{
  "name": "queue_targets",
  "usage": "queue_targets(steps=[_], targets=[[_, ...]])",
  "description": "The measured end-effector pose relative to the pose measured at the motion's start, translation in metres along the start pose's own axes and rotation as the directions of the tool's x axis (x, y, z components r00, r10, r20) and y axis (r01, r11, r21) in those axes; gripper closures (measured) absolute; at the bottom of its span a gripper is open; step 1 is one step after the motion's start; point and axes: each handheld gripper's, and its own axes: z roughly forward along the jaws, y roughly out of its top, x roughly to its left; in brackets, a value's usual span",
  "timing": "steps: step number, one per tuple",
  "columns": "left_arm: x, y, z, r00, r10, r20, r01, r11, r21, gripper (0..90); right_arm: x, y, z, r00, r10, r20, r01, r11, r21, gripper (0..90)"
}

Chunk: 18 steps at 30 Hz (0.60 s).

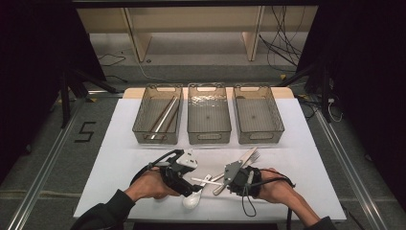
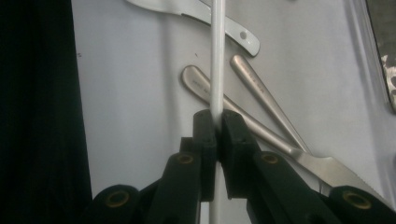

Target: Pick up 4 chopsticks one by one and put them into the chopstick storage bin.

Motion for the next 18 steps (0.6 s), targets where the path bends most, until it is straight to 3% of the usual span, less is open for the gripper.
queue_targets(steps=[5,9,18], targets=[[-0.0031,0.0024,0.0022,0.9994,0.011,0.034,-0.011,0.9999,0.011,39.1,0.0019,0.0045,0.0001,0.9991,-0.042,0.003,0.042,0.9991,-0.007,85.9],[-0.0066,0.0038,0.004,0.9978,0.034,0.057,-0.035,0.9992,0.021,44.6,0.0035,0.0077,-0.0004,0.9989,-0.047,0.005,0.047,0.9988,-0.014,85.8],[-0.0093,0.0035,0.0058,0.996,0.068,0.058,-0.07,0.9968,0.039,59.0,0.0054,0.0108,-0.0007,0.9982,-0.06,-0.005,0.06,0.9981,-0.016,85.8]])
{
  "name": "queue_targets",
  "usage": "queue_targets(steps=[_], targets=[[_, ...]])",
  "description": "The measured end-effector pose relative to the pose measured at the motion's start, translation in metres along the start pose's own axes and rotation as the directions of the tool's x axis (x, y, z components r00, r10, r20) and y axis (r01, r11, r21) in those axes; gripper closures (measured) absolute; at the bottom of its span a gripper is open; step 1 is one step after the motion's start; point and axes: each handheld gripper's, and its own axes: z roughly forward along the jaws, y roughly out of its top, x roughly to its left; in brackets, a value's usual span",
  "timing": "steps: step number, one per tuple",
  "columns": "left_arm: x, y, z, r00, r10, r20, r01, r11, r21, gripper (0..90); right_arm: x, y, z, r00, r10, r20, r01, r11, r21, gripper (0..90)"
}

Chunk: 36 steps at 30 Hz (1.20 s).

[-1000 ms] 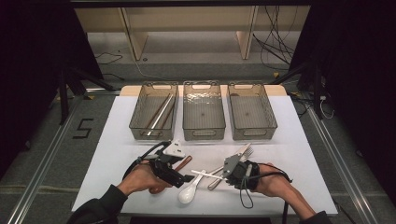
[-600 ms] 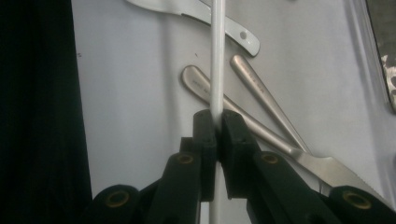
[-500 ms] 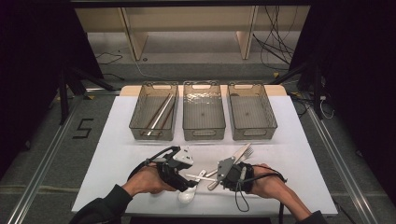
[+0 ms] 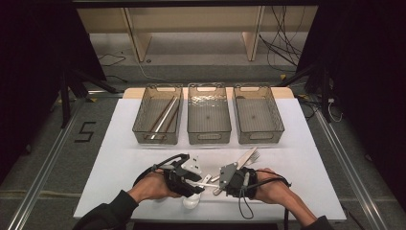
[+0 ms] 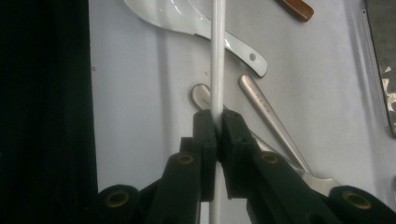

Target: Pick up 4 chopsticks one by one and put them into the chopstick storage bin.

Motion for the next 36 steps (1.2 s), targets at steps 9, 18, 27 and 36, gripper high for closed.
queue_targets(steps=[9,18,27,36], targets=[[-0.001,-0.001,0.002,0.9997,0.021,0.01,-0.021,0.9995,0.022,71.5,0.001,0.001,0.0,0.9997,-0.022,-0.007,0.022,0.9997,-0.005,85.8],[-0.004,-0.001,0.002,0.9961,0.075,0.046,-0.076,0.9963,0.039,78.6,0.004,0.001,0.001,0.9992,-0.037,-0.011,0.037,0.9993,-0.007,85.2],[-0.004,-0.003,-0.001,0.9924,0.098,0.075,-0.099,0.995,0.016,83.0,0.001,-0.001,0.0,0.9997,-0.025,0.006,0.025,0.9992,-0.032,81.3],[0.009,-0.009,-0.01,0.9985,0.051,0.02,-0.051,0.9987,-0.006,83.0,-0.01,-0.009,-0.015,0.9884,0.127,0.083,-0.113,0.982,-0.151,59.8]])
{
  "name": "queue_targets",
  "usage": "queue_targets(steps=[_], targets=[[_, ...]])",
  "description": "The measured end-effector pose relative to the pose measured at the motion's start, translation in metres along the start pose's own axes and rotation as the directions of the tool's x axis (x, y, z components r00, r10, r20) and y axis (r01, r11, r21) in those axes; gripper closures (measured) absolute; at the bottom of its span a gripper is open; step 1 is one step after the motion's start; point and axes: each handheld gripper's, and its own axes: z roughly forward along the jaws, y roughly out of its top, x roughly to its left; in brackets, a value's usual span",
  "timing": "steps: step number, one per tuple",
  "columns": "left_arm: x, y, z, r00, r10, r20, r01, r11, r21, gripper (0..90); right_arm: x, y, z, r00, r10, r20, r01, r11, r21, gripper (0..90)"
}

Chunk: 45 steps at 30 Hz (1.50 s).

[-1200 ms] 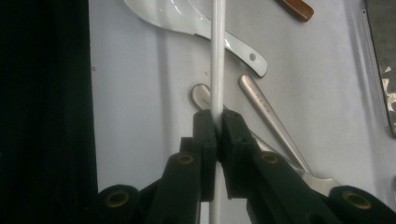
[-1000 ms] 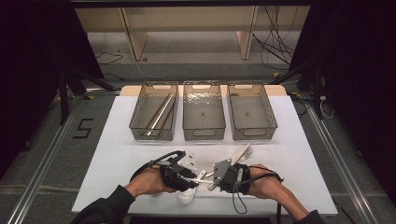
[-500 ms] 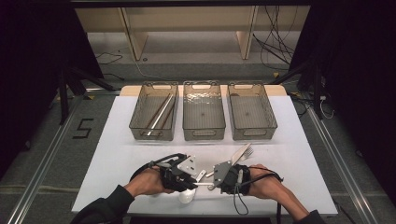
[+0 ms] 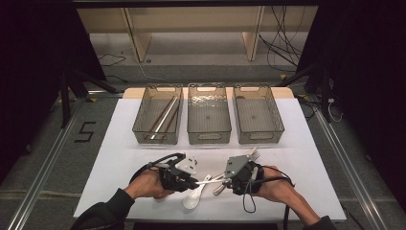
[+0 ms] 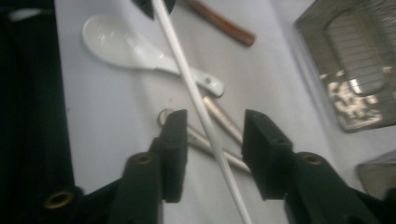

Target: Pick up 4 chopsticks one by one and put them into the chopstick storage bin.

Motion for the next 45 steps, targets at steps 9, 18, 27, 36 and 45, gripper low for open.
queue_targets(steps=[9,18,27,36,45], targets=[[0.013,-0.007,-0.011,0.9923,-0.092,-0.084,0.09,0.9955,-0.029,83.0,-0.007,-0.006,-0.01,0.9899,0.13,0.056,-0.124,0.9873,-0.1,44.4],[0.024,-0.013,-0.028,0.9673,-0.204,-0.151,0.191,0.9769,-0.097,83.0,-0.01,-0.013,-0.013,0.9738,0.224,0.042,-0.215,0.9642,-0.155,36.4],[0.036,-0.021,-0.044,0.9233,-0.31,-0.226,0.275,0.9456,-0.174,83.0,-0.012,-0.021,-0.011,0.9499,0.312,0.005,-0.306,0.9344,-0.182,33.3],[0.05,-0.029,-0.059,0.8797,-0.382,-0.284,0.324,0.9178,-0.23,83.1,-0.012,-0.026,-0.012,0.9449,0.327,0.001,-0.322,0.9308,-0.172,33.0],[0.074,-0.045,-0.074,0.8215,-0.463,-0.333,0.377,0.879,-0.291,83.1,-0.012,-0.032,-0.013,0.9373,0.348,0.007,-0.342,0.9246,-0.167,31.2]])
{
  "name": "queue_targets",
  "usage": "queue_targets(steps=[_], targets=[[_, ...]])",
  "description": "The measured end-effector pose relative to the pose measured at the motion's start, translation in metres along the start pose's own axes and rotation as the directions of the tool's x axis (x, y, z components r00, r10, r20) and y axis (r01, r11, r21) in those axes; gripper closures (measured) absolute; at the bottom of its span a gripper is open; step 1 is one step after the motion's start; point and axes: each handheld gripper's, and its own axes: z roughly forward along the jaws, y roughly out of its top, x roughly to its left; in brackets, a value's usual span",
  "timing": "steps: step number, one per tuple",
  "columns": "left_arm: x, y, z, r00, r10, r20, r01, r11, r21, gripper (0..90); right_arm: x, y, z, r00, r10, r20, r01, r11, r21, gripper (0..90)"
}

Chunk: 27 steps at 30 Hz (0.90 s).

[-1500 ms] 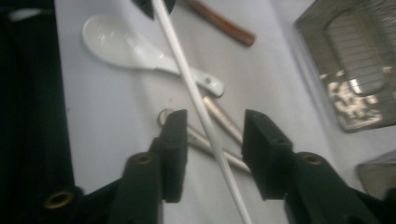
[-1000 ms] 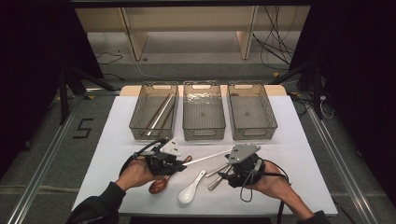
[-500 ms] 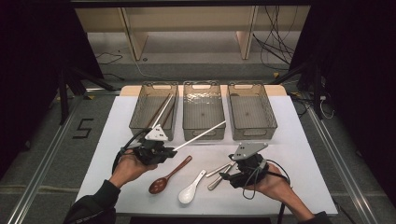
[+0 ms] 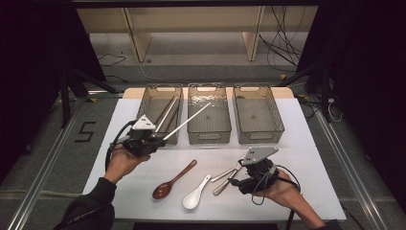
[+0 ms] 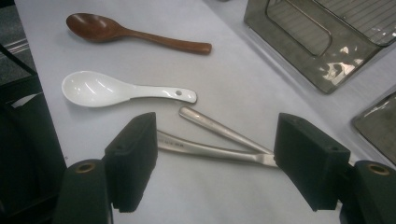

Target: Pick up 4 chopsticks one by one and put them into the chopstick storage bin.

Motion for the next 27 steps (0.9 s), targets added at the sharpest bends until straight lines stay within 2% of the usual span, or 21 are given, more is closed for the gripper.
queue_targets(steps=[5,7,12,16,27], targets=[[0.017,0.003,0.001,0.9977,-0.049,-0.047,0.048,0.9985,-0.027,83.0,0.0,-0.002,-0.002,1.0,0.006,0.001,-0.006,1.0,0.003,31.2],[0.022,0.003,0.001,0.9964,-0.057,-0.063,0.055,0.9981,-0.027,83.1,0.001,-0.002,-0.002,1.0,0.002,0.002,-0.002,1.0,0.003,31.2],[0.037,0.002,0.002,0.9899,-0.108,-0.091,0.106,0.9939,-0.032,83.0,0.001,-0.003,-0.003,1.0,0.004,0.003,-0.004,1.0,0.006,31.2],[0.047,0.003,0.004,0.9857,-0.125,-0.113,0.123,0.992,-0.029,83.0,0.001,-0.004,-0.003,1.0,0.004,0.002,-0.004,1.0,0.007,31.2],[0.069,0.008,0.017,0.9661,-0.198,-0.166,0.196,0.9802,-0.025,83.0,0.001,-0.005,-0.005,0.9999,0.011,0.003,-0.011,0.9999,0.003,30.7]])
